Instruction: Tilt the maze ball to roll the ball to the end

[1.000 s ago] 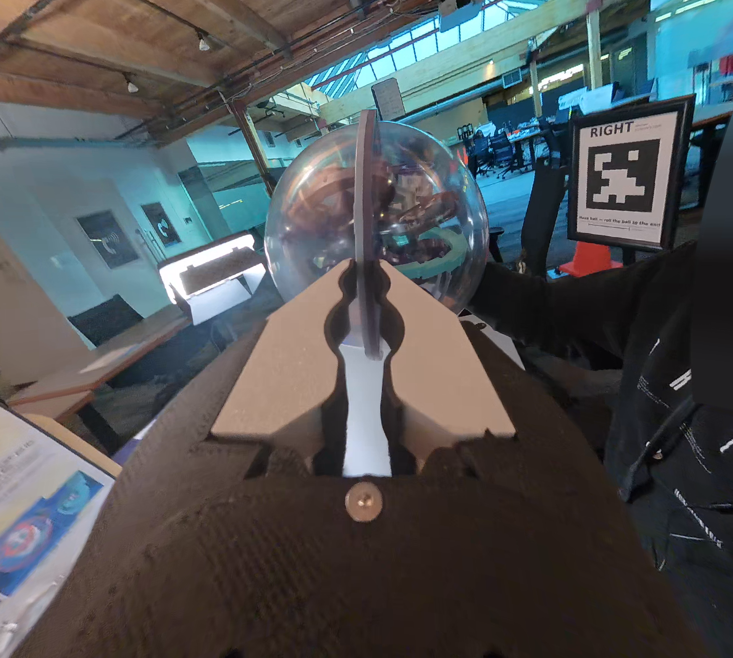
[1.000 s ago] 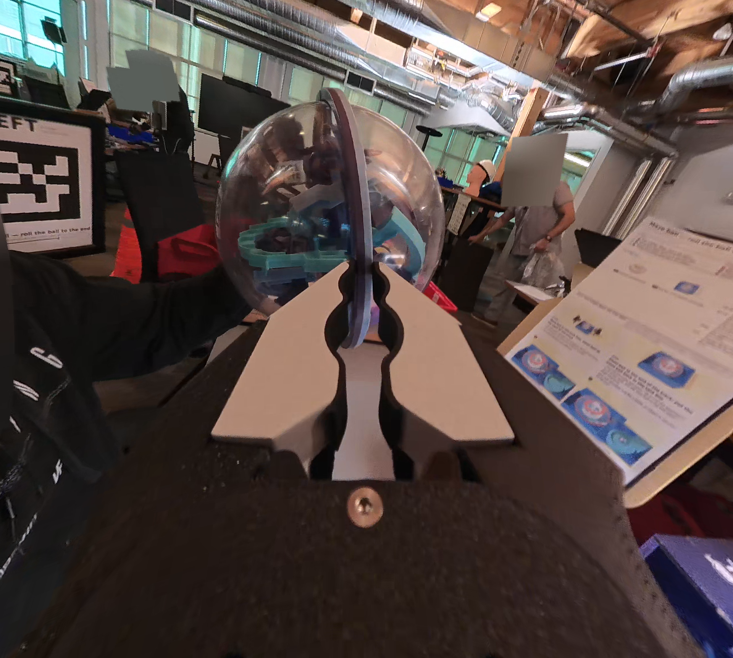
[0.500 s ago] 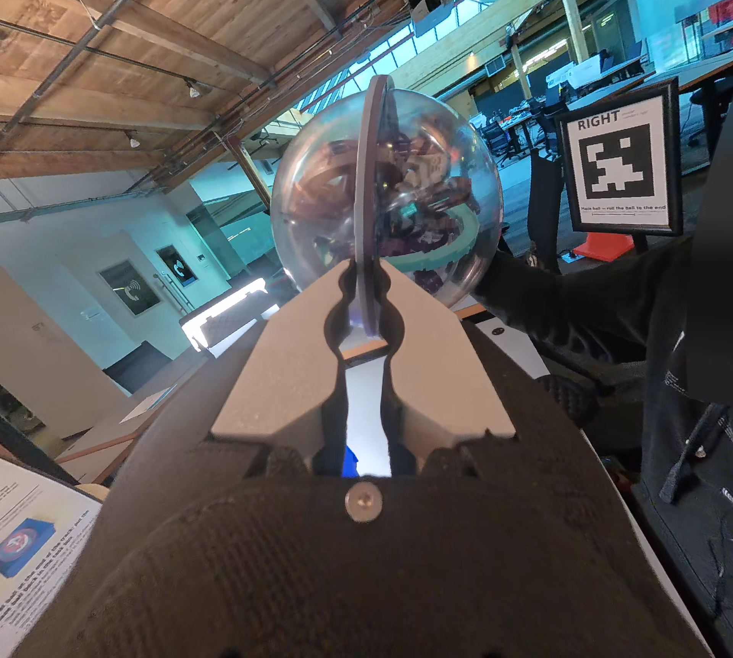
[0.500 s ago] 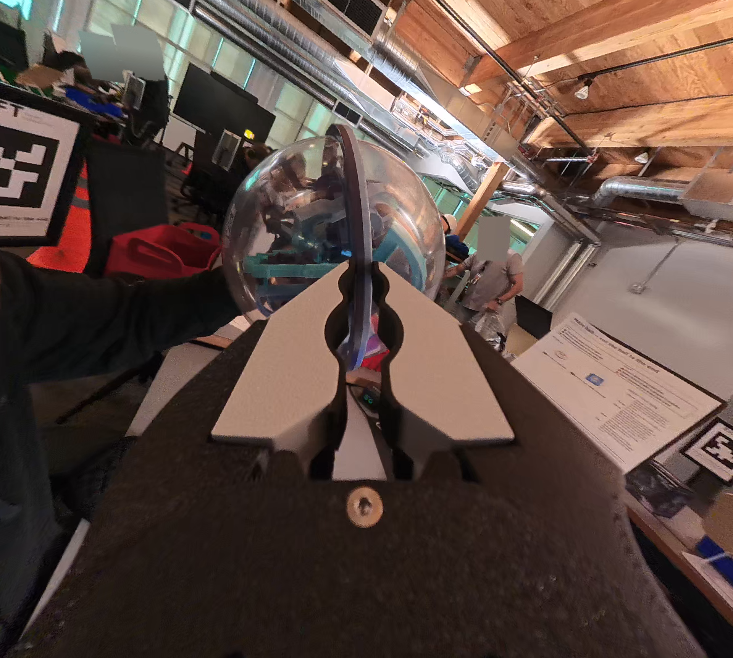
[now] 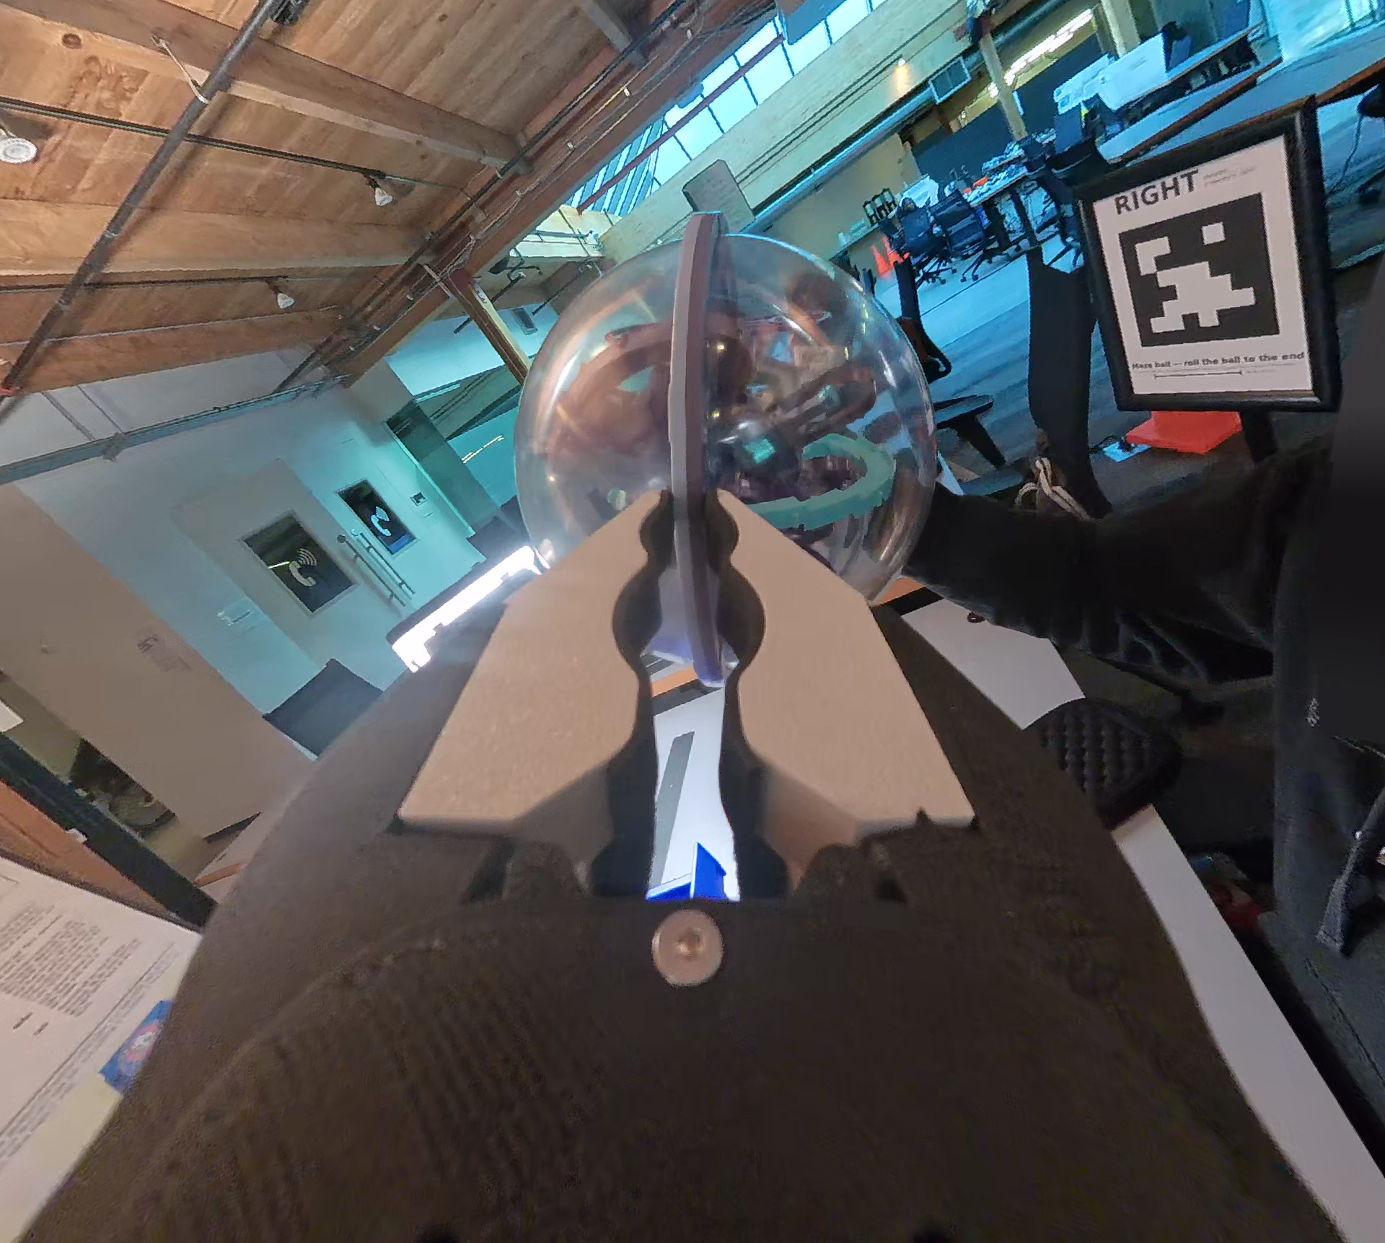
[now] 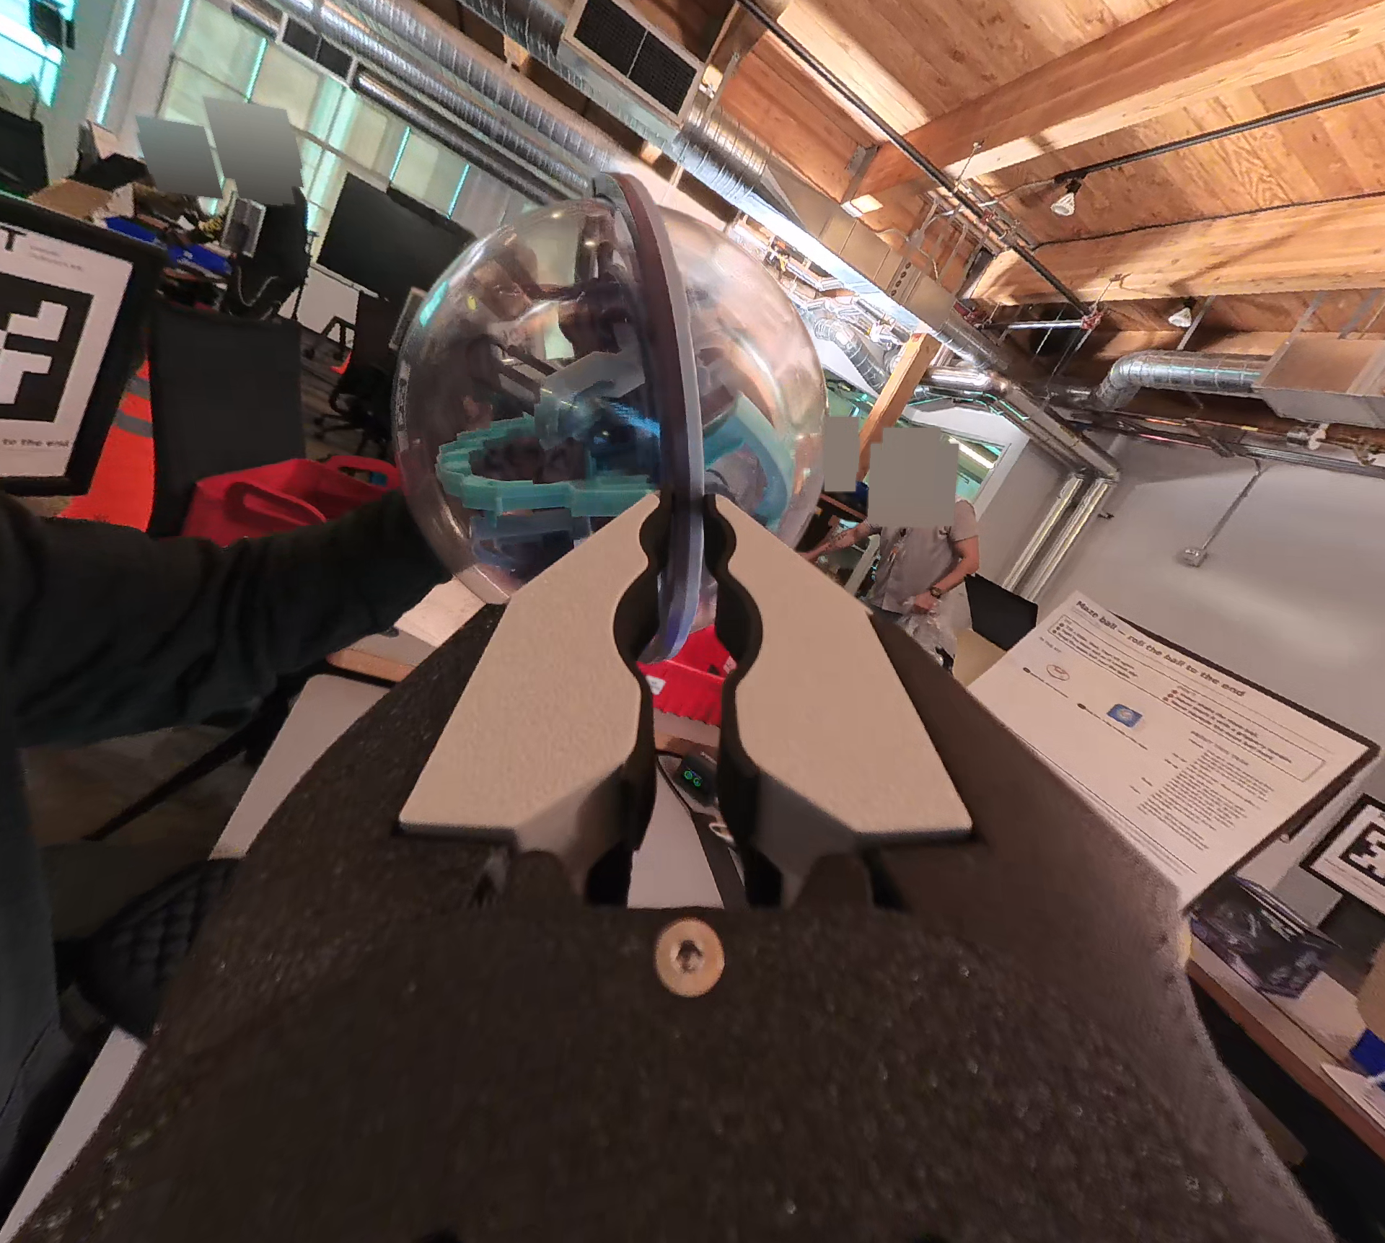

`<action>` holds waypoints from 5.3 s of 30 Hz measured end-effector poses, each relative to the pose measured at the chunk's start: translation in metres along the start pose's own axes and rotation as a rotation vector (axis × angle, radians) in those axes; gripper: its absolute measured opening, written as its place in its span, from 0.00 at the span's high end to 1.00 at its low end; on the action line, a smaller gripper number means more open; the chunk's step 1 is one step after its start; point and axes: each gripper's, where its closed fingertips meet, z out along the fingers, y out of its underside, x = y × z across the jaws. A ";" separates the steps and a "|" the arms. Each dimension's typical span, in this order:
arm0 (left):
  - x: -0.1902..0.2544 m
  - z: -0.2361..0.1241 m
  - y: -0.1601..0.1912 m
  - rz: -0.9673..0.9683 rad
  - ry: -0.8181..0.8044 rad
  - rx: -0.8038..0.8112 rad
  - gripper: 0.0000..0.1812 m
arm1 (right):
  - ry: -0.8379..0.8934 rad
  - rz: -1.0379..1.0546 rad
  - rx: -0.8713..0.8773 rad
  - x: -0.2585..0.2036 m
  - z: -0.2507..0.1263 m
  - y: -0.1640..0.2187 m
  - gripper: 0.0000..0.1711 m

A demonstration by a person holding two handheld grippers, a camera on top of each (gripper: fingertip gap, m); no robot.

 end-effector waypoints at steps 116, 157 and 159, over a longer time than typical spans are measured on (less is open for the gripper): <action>0.081 -0.070 0.377 -1.095 -0.208 -0.027 0.54 | 0.023 0.241 -0.649 -0.129 -0.098 0.383 0.38; 0.087 -0.046 0.430 -1.160 -0.137 -0.137 0.48 | 0.110 0.381 -0.584 -0.104 -0.079 0.419 0.36; 0.088 -0.046 0.430 -1.163 -0.131 -0.133 0.48 | 0.106 0.397 -0.580 -0.104 -0.080 0.418 0.36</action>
